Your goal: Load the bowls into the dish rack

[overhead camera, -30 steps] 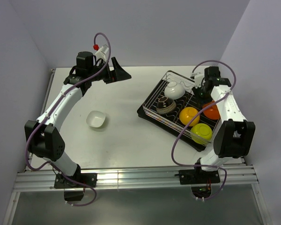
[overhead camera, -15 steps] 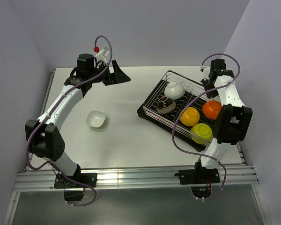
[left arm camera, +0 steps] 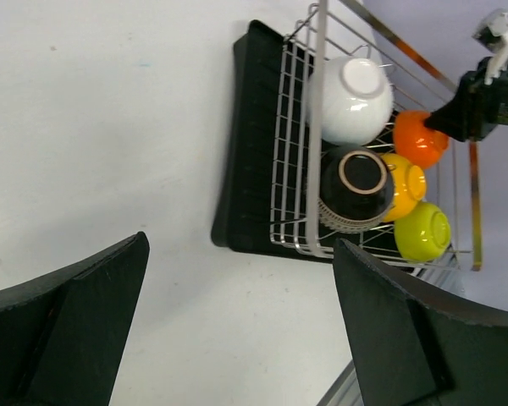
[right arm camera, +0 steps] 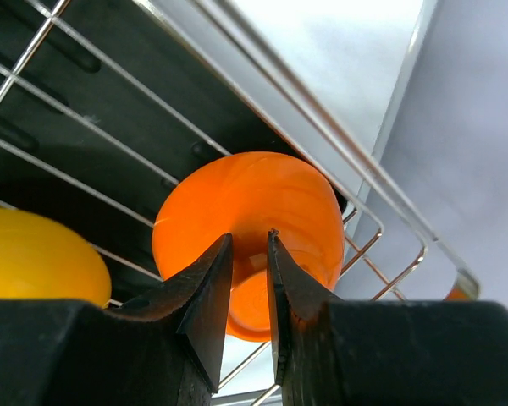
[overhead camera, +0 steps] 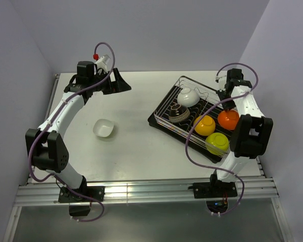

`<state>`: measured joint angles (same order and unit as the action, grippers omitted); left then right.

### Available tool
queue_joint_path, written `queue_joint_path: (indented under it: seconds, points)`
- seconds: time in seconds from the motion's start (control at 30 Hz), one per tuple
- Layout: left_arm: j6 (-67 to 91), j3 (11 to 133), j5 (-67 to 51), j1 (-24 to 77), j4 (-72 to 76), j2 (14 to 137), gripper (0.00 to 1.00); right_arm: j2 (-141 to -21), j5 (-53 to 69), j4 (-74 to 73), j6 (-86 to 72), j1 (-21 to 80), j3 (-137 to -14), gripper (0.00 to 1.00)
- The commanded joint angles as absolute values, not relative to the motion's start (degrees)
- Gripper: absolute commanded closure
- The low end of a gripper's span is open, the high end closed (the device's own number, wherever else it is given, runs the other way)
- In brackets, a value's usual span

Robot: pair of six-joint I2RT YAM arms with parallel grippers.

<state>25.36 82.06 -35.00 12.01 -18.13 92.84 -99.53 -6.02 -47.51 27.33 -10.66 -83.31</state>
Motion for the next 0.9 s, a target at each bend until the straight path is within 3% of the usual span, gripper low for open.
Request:
queue_joint_path:
  seconds: [0.0, 0.7, 0.77, 0.87]
  points:
    - [21.71, 81.22, -33.31, 10.82, -19.16, 90.18, 0.04, -98.44, -6.08, -55.80, 28.74, -12.13, -81.65, 0.71]
    - [-3.77, 76.82, -25.93, 0.18, -36.12, 95.88, 0.05, -99.05, -0.71, -65.74, 29.36, -12.83, -85.33, 0.65]
    - [-5.09, 76.20, -23.56, 0.18, -35.69, 96.50, 0.06, -99.05, -0.27, -66.70, 29.27, -12.83, -86.39, 0.61]
    - [-6.76, 74.89, -18.84, 0.18, -35.16, 98.52, 0.09, -98.00, -0.26, -66.88, 28.83, -13.01, -88.50, 0.48]
